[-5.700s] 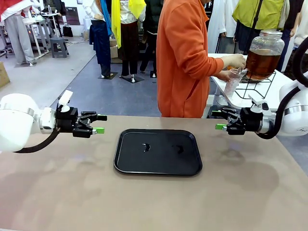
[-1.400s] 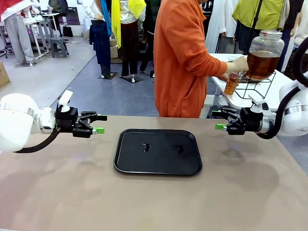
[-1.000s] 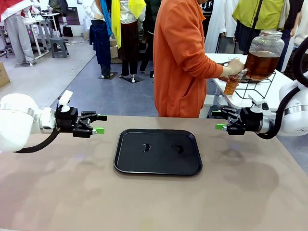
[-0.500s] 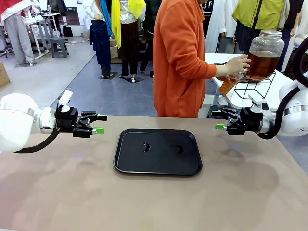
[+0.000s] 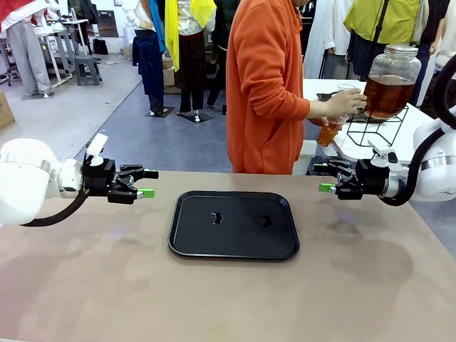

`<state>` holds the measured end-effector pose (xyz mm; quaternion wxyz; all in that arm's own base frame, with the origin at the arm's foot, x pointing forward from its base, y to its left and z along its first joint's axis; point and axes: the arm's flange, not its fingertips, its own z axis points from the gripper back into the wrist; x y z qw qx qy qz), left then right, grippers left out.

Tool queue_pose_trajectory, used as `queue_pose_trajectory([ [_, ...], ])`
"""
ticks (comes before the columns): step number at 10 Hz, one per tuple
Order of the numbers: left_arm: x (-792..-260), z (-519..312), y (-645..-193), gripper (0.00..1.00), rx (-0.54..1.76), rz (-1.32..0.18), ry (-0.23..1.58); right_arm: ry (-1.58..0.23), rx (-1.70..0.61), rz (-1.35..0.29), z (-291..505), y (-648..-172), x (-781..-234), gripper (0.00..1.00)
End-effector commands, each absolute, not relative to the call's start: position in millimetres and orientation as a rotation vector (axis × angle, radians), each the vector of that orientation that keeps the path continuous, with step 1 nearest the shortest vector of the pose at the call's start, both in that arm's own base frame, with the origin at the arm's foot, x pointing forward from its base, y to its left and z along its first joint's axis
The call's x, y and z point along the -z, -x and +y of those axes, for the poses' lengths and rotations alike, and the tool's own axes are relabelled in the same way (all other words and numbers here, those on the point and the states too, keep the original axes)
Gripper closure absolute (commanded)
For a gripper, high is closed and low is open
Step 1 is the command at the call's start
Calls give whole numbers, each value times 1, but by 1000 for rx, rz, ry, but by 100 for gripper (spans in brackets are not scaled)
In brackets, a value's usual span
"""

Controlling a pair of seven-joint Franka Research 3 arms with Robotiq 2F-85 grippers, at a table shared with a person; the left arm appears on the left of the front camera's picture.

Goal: Pour the drink into the iced cup.
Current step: Open the gripper to release the iced cup you were holding.

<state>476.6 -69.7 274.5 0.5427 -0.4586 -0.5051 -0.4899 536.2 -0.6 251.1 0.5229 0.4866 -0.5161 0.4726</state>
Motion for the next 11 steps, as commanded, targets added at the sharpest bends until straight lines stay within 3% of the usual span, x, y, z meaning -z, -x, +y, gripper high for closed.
queue_pose_trajectory([
  [1,-276,-71,-478,0,1167,-1202,1089,-1164,-1131,-1244,1,-537,-254,0],
  [11,-276,-71,-478,0,1167,-1202,1089,-1164,-1131,-1244,1,-537,-254,0],
])
